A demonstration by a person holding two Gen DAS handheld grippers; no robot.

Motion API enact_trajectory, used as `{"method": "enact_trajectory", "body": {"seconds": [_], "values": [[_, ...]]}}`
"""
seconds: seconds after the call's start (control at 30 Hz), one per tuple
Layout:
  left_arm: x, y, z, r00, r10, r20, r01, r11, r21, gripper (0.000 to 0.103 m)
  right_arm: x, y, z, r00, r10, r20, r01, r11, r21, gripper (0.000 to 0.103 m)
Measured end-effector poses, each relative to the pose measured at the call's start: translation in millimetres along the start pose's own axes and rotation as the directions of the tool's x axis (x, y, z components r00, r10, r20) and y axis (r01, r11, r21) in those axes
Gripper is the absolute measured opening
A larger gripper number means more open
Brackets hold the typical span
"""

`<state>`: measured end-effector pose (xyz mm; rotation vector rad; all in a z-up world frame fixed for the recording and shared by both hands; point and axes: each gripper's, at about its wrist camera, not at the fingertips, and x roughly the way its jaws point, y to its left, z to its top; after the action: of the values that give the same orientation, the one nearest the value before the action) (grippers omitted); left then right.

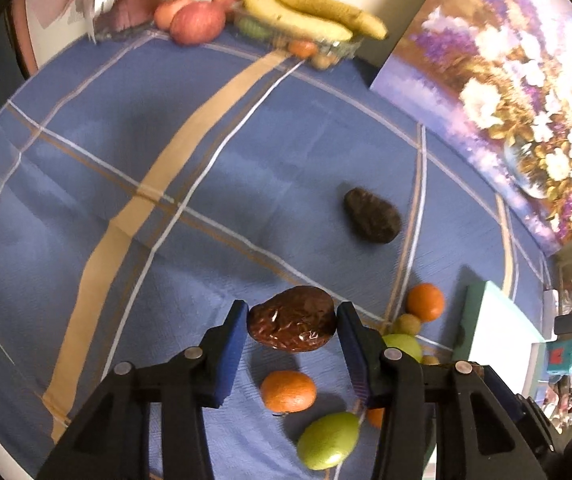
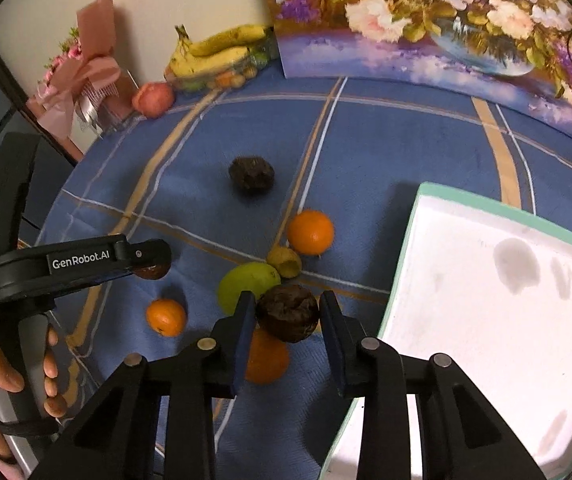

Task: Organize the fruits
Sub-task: 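Carry the date over the white tray and open the left tool while the right tool carries the plum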

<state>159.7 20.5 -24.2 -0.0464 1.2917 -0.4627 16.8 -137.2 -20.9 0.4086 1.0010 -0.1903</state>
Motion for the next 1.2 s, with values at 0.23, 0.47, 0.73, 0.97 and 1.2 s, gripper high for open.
{"method": "enact_trajectory", "body": {"seconds": [0.23, 0.47, 0.73, 0.97, 1.2], "values": [[-23, -13, -4, 0.998, -0.033, 0.056, 0.030, 0.999, 0.039, 0.048, -12, -3, 1, 0.999, 0.005, 0.034, -0.006, 1.000, 0.020, 0.034], [-21, -32, -6, 0.998, -0.027, 0.062, 0.024, 0.998, 0.049, 0.048, -19, -7, 2, 0.999, -0.001, 0.051, -0.001, 0.999, 0.034, 0.034], [-21, -60, -16, 0.998, -0.036, 0.053, 0.031, 0.995, 0.093, 0.048, -32, -37, -1, 0.997, -0.033, 0.074, 0.024, 0.993, 0.113, 0.034], [-17, -99, -30, 0.998, -0.054, 0.039, 0.047, 0.985, 0.169, 0.048, -55, -85, 0, 0.990, -0.104, 0.097, 0.080, 0.972, 0.221, 0.034], [-11, -142, -50, 0.997, -0.068, 0.024, 0.060, 0.966, 0.252, 0.048, -82, -130, -4, 0.972, -0.209, 0.107, 0.168, 0.936, 0.310, 0.034]]}}
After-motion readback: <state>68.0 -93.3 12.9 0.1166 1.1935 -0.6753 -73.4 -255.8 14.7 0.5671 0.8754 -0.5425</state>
